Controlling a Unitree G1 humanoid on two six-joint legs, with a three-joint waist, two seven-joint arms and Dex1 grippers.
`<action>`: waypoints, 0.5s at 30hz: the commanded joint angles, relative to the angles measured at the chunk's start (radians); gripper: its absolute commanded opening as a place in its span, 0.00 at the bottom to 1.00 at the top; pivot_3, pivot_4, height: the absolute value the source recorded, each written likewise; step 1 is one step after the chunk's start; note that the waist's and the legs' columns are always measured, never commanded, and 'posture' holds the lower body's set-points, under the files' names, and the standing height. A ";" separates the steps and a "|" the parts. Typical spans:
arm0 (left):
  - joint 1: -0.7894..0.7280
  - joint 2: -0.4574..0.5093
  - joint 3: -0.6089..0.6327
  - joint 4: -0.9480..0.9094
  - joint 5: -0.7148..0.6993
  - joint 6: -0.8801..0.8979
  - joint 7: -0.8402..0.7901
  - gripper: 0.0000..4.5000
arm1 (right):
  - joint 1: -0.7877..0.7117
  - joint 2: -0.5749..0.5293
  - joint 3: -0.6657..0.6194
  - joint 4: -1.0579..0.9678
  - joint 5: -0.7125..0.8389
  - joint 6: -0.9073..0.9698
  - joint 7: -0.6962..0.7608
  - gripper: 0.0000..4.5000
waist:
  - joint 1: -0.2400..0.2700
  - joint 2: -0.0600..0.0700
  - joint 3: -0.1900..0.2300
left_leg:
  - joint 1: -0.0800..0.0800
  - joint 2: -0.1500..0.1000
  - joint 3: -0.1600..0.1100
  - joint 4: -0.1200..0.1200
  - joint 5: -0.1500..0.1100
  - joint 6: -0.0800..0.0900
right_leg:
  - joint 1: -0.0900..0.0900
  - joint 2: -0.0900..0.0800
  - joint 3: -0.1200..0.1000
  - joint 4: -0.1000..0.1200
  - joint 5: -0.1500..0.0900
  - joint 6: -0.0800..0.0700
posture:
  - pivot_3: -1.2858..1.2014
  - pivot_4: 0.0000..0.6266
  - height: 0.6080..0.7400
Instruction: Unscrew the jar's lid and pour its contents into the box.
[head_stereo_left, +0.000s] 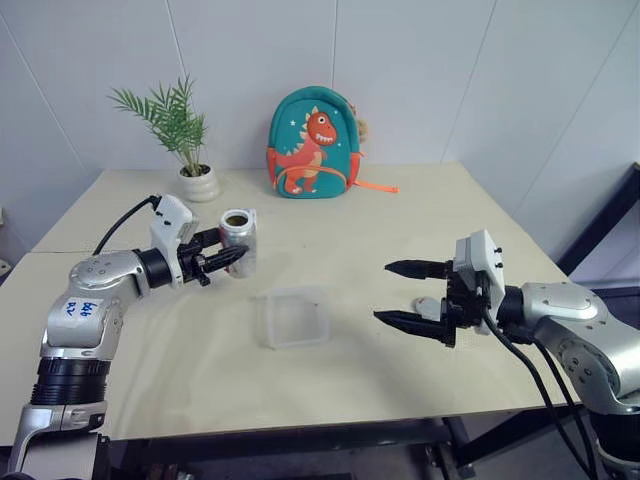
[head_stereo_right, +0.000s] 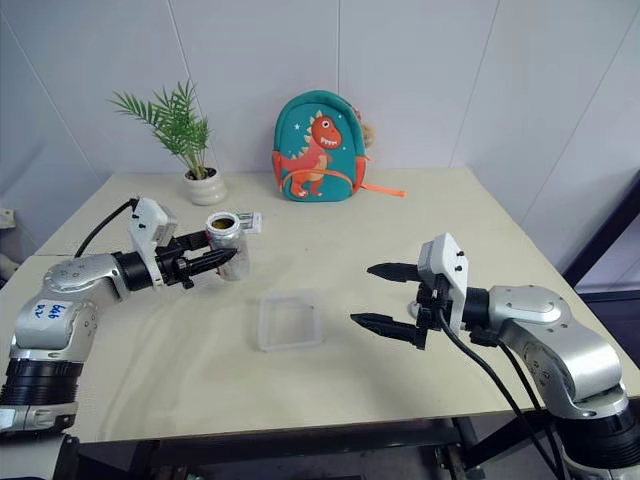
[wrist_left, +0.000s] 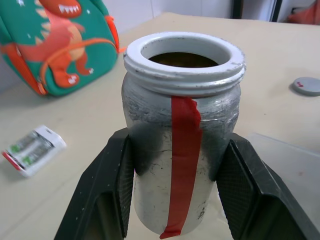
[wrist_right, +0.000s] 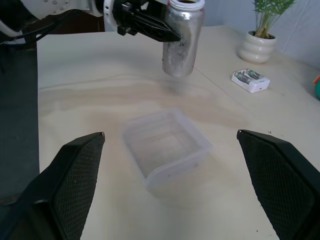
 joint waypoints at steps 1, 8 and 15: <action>0.026 0.051 -0.041 -0.088 0.055 -0.063 -0.035 0.44 | -0.017 0.018 -0.004 0.023 -0.012 -0.039 -0.008 0.99 | 0.000 0.000 0.000 | 0.000 0.000 0.000 0.000 0.000 0.000 | 0.000 0.000 0.000 0.000 0.000 0.000 | 0.52 0.24 1.00; 0.048 0.043 -0.086 -0.084 0.145 -0.164 0.002 0.44 | -0.020 0.053 0.014 0.064 -0.038 -0.061 -0.014 0.99 | 0.001 0.000 0.000 | 0.000 0.000 0.001 0.000 0.000 0.000 | 0.000 0.000 0.001 0.000 0.000 0.000 | 0.52 0.24 1.00; -0.053 0.095 -0.231 0.016 0.466 -0.544 0.083 0.44 | -0.009 0.063 0.025 0.084 -0.062 -0.080 -0.009 0.99 | 0.003 0.000 0.000 | 0.000 0.000 0.002 0.000 0.000 0.000 | 0.000 0.000 0.002 -0.001 0.000 0.001 | 0.52 0.24 1.00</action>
